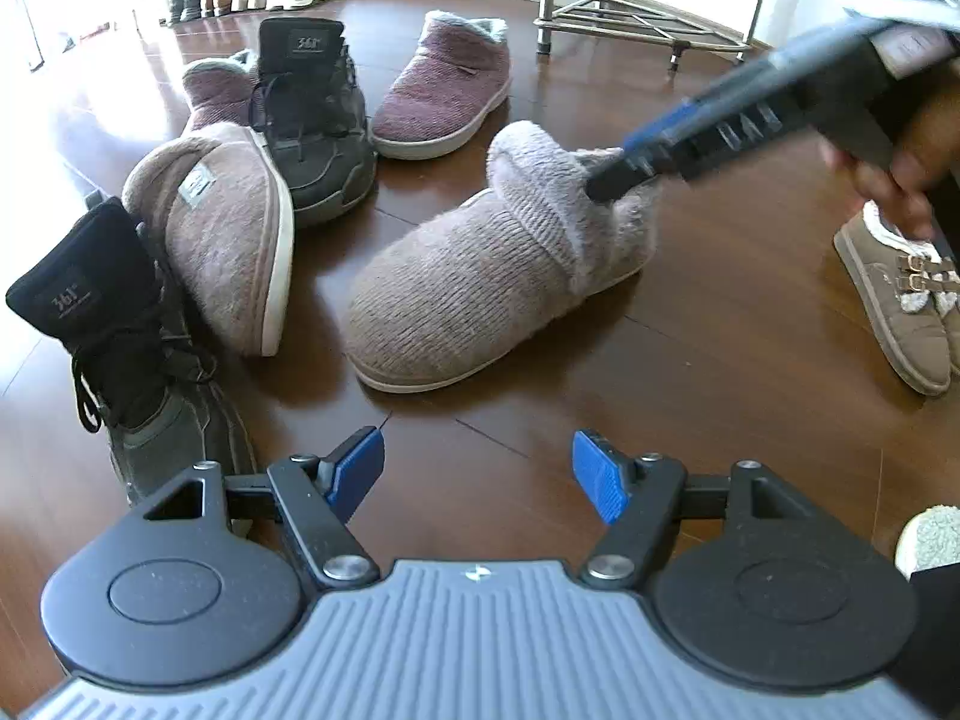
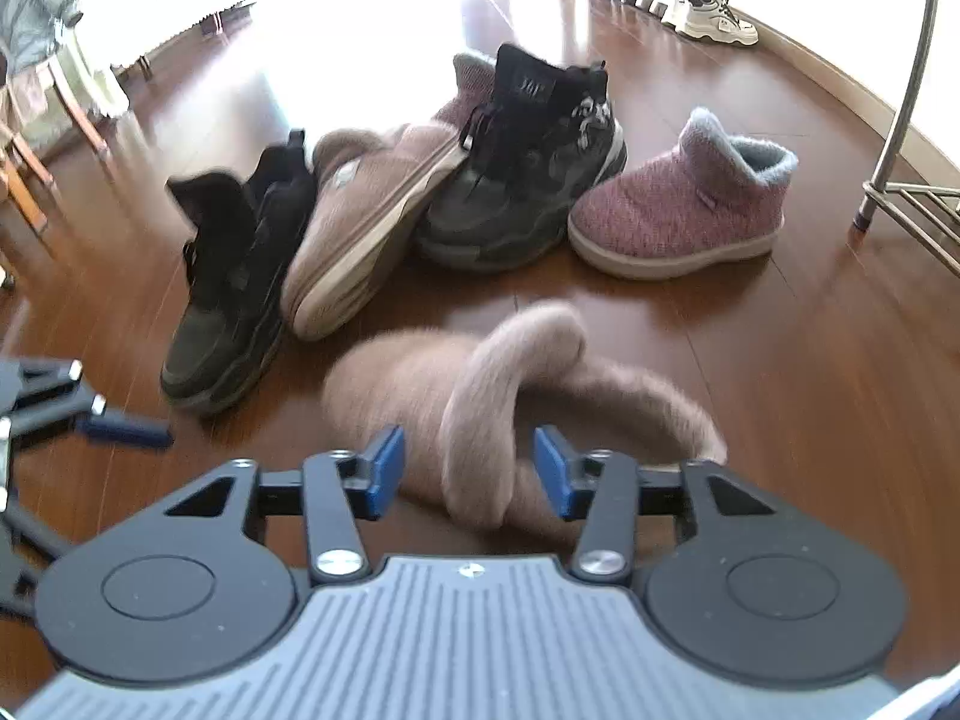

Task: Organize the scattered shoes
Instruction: 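Close the right tool on the collar of a beige fuzzy slipper, then carry the beige slipper toward the buckled pair and set it down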

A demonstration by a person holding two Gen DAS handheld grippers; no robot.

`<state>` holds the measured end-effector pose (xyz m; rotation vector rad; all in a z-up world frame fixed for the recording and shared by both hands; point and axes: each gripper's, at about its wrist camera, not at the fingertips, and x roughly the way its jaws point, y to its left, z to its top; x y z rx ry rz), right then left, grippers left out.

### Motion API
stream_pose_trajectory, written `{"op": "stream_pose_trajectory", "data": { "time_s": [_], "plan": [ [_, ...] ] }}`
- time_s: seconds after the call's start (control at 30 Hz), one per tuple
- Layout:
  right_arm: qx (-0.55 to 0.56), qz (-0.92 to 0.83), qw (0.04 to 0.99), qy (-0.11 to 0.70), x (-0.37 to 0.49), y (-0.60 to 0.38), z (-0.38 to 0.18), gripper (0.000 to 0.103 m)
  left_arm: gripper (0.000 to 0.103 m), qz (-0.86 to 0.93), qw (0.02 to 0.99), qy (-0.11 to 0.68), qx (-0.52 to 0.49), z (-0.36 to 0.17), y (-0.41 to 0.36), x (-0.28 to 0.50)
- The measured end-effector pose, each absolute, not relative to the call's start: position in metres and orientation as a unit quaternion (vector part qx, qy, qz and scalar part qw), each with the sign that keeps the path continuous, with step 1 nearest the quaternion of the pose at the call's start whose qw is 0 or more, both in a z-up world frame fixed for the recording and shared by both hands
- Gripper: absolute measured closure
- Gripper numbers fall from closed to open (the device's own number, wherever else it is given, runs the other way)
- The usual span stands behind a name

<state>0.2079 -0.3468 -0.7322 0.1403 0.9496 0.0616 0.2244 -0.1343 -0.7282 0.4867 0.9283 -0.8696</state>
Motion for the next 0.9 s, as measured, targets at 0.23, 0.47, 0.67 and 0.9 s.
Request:
{"op": "stream_pose_trajectory", "data": {
  "time_s": [0.23,0.47,0.67,0.9],
  "plan": [
    [0.185,0.029,0.835,0.517,0.267,-0.366,-0.788,0.060,0.032,-0.377,0.786,0.425,0.244,-0.729,-0.150,0.234],
    [0.169,0.163,0.821,0.521,0.272,-0.377,-0.805,0.085,0.032,-0.402,0.766,0.431,0.258,-0.727,-0.152,0.212],
    [-0.010,0.364,0.752,0.549,0.232,-0.388,-0.787,0.085,0.032,-0.436,0.740,0.428,0.280,-0.729,-0.168,0.190],
    [-0.063,0.416,0.684,0.596,0.190,-0.406,-0.789,0.085,0.032,-0.476,0.709,0.424,0.303,-0.732,-0.188,0.166]
  ]
}}
